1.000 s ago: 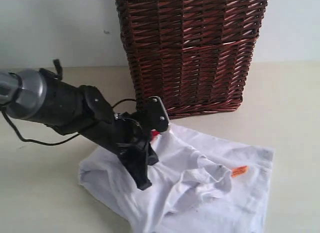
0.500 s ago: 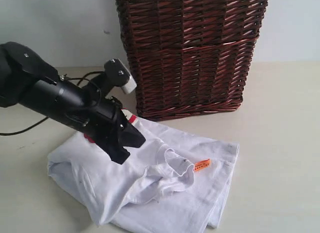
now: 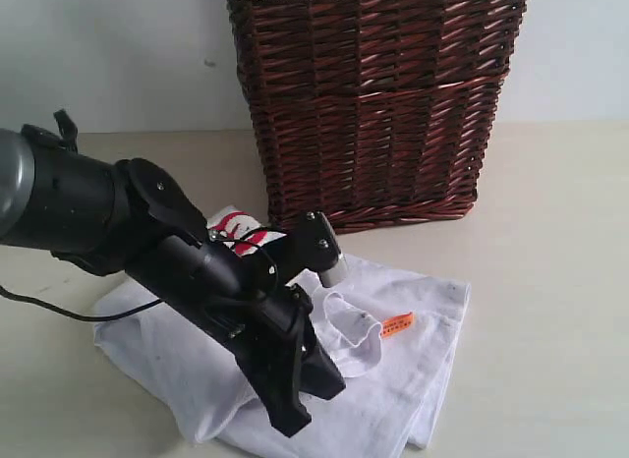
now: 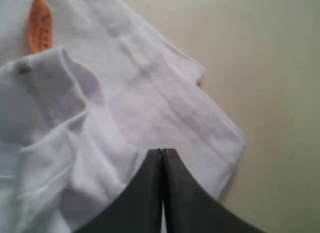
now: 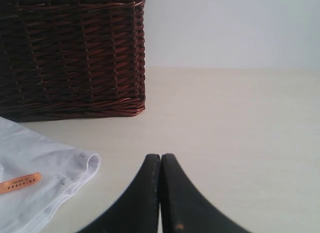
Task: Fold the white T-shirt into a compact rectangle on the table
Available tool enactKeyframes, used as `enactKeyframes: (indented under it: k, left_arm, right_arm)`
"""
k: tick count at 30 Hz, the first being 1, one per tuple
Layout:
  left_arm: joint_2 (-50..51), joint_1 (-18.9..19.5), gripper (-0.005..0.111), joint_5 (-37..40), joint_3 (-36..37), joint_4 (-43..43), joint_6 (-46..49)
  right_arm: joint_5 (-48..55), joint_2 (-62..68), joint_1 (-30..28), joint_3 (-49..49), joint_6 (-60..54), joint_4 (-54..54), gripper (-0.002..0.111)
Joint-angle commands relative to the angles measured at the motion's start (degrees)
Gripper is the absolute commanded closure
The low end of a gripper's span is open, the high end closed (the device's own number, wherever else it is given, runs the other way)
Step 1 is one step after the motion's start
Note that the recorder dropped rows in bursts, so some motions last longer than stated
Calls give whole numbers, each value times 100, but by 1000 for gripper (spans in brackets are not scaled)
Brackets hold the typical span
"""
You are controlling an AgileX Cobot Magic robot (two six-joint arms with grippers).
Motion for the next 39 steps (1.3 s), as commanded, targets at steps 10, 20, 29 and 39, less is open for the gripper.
enactKeyframes:
  k: [10,20,29,39]
  left_arm:
    - [-564,238,107,-1459,13,251,-214]
    - [-17,8,107,-922,13,517,-214]
    - [-17,-450,107,-58,13,312,-226]
    - [-538,-61,86,-327,13,794,-445]
  right_arm:
    - [-78,-37,1,25,-11,-17,108]
    - [-78,-37,1,25,-11,-17,108]
    - [-78,-37,1,25,-11,-17,108]
    - [-78,-37,1,25,-11,-17,108]
